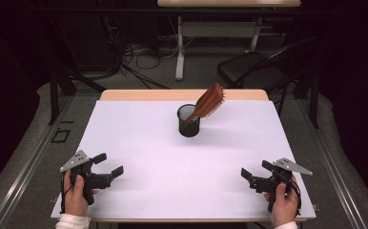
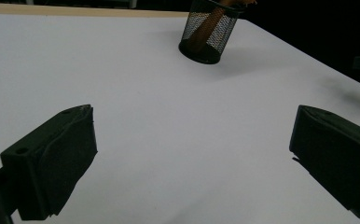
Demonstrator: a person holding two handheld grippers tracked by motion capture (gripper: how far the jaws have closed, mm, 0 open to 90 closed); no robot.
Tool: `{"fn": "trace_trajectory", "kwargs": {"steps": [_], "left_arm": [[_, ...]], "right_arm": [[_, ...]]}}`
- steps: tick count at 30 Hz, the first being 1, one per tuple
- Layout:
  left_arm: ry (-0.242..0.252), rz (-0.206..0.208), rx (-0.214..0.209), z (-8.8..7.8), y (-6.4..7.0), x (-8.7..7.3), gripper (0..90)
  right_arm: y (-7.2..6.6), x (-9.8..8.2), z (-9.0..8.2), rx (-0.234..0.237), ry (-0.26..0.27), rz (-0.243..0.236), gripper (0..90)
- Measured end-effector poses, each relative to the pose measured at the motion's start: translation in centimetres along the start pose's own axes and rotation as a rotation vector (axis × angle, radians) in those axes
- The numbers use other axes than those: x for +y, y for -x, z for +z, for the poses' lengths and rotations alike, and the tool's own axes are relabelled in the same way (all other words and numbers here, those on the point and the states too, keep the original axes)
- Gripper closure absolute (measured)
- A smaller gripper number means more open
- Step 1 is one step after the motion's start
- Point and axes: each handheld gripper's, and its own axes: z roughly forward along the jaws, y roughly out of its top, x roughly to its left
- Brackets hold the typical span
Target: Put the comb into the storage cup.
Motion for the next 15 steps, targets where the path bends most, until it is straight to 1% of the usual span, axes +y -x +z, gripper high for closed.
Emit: {"fn": "trace_trajectory", "kwargs": {"steps": [2,4,6,8,15], "left_arm": [[0.005,-0.020,-0.001,0.06,-0.25,-0.17,0.6],[0.006,-0.025,0.004,0.05,-0.41,-0.27,0.6],[0.007,-0.027,0.003,0.01,-0.60,-0.34,0.6],[0.008,-0.026,0.013,-0.01,-0.69,-0.42,0.6],[0.009,-0.027,0.015,-0.02,-0.87,-0.54,0.6]], "right_arm": [[0.13,-0.11,0.01,-0.010,-0.001,0.002,0.0],[0.18,-0.20,0.05,-0.015,0.002,0.003,0.0],[0.26,-0.23,0.02,-0.019,-0.003,0.000,0.0],[0.39,-0.29,0.02,-0.024,-0.002,-0.004,0.0],[0.74,-0.44,0.11,-0.031,0.002,0.010,0.0]]}}
